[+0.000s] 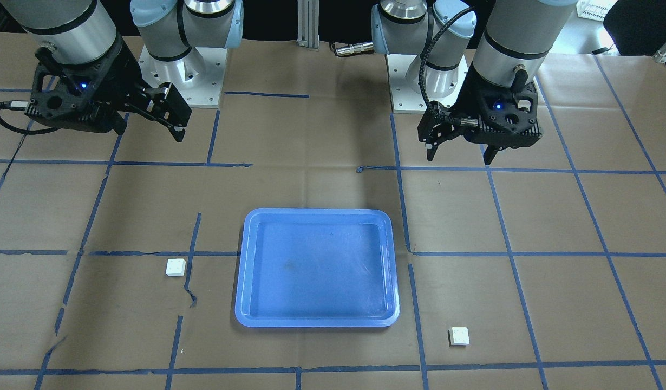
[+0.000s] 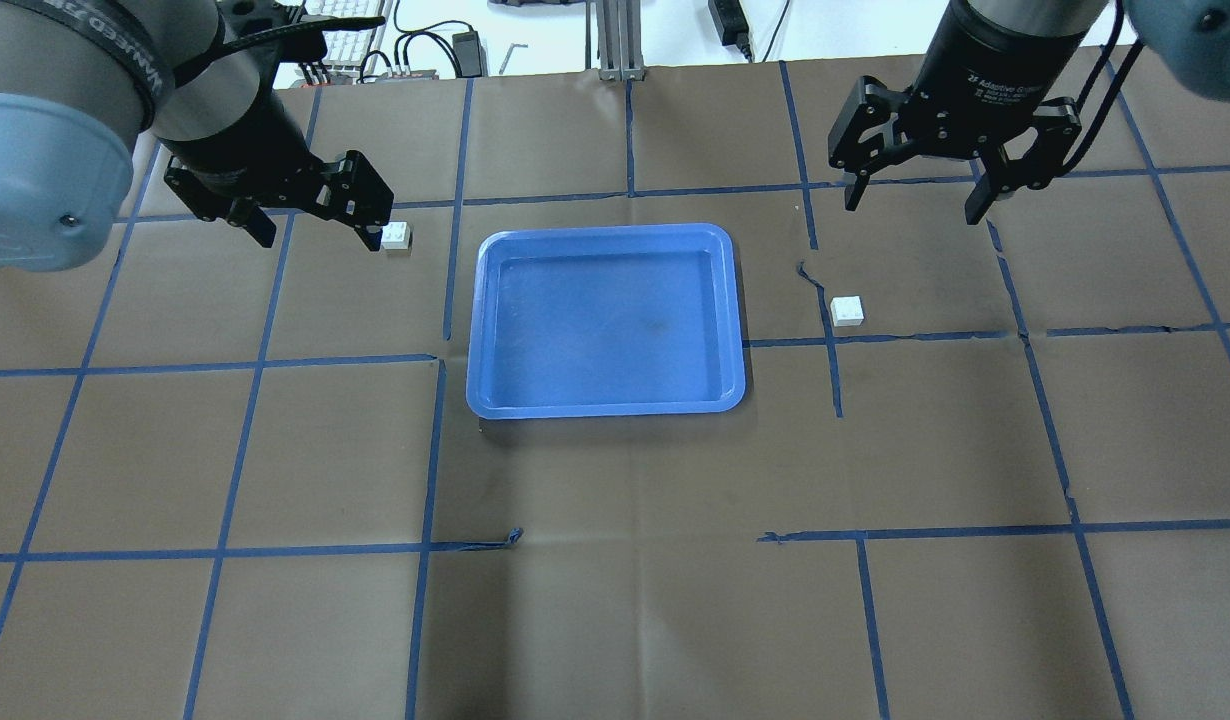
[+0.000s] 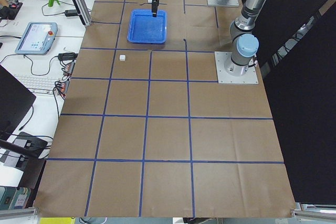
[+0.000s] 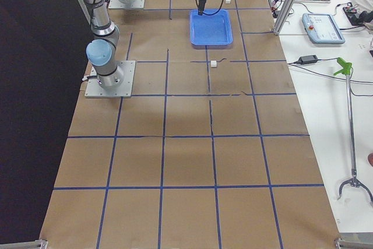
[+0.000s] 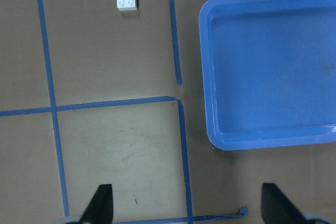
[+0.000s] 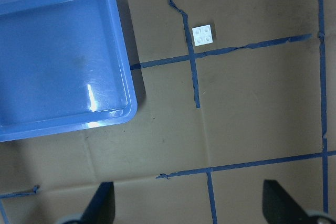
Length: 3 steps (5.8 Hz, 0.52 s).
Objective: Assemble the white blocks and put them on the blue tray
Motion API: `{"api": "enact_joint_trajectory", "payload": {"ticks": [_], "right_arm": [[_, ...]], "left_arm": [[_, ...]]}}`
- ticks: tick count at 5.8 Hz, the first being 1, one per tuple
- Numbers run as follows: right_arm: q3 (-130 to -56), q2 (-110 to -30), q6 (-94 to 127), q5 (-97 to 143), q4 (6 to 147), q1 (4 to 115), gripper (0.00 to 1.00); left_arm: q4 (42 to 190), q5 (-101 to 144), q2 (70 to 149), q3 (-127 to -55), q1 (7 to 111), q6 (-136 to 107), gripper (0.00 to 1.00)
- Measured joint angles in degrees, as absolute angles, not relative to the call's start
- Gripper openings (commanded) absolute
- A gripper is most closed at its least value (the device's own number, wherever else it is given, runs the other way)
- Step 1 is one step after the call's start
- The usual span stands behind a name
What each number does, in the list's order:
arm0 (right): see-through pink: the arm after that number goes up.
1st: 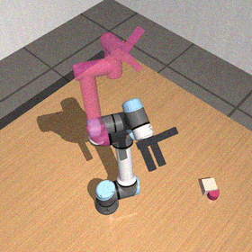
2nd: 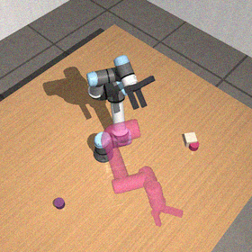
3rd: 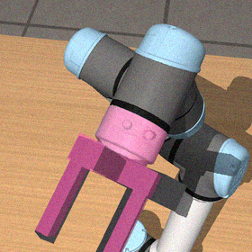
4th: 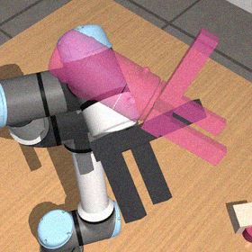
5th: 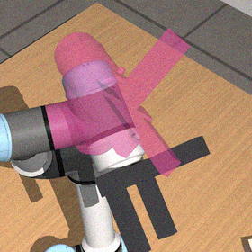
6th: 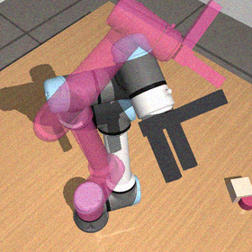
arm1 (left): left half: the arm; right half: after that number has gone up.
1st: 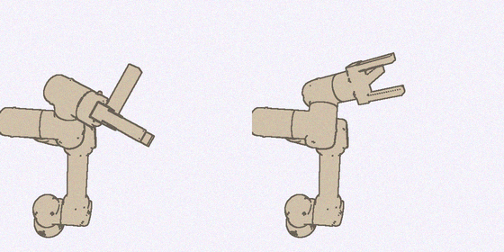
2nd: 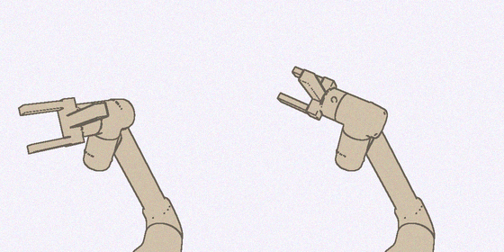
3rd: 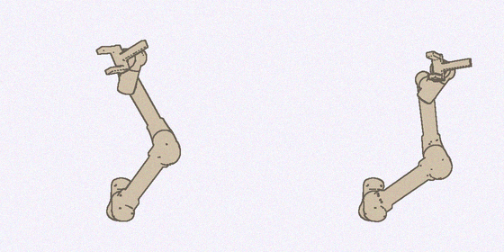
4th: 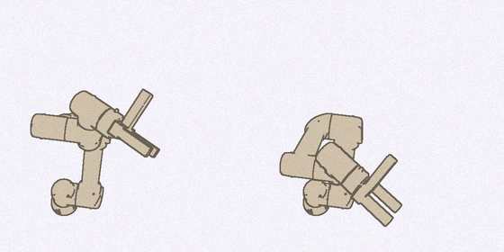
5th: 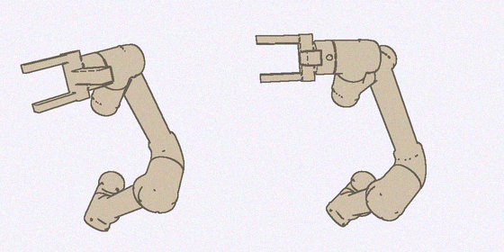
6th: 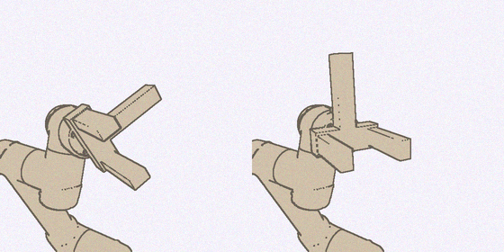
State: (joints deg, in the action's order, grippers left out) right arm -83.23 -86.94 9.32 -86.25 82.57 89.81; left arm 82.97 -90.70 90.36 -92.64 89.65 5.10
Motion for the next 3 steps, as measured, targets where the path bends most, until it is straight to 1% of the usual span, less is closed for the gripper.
{"api": "enact_joint_trajectory", "payload": {"ticks": [3], "right_arm": [[-83.13, -87.1, 10.46, -88.51, 83.02, 90.05, 1.0]], "left_arm": [[82.97, -90.7, 90.29, -92.6, 89.65, 5.03, 0.99]]}}
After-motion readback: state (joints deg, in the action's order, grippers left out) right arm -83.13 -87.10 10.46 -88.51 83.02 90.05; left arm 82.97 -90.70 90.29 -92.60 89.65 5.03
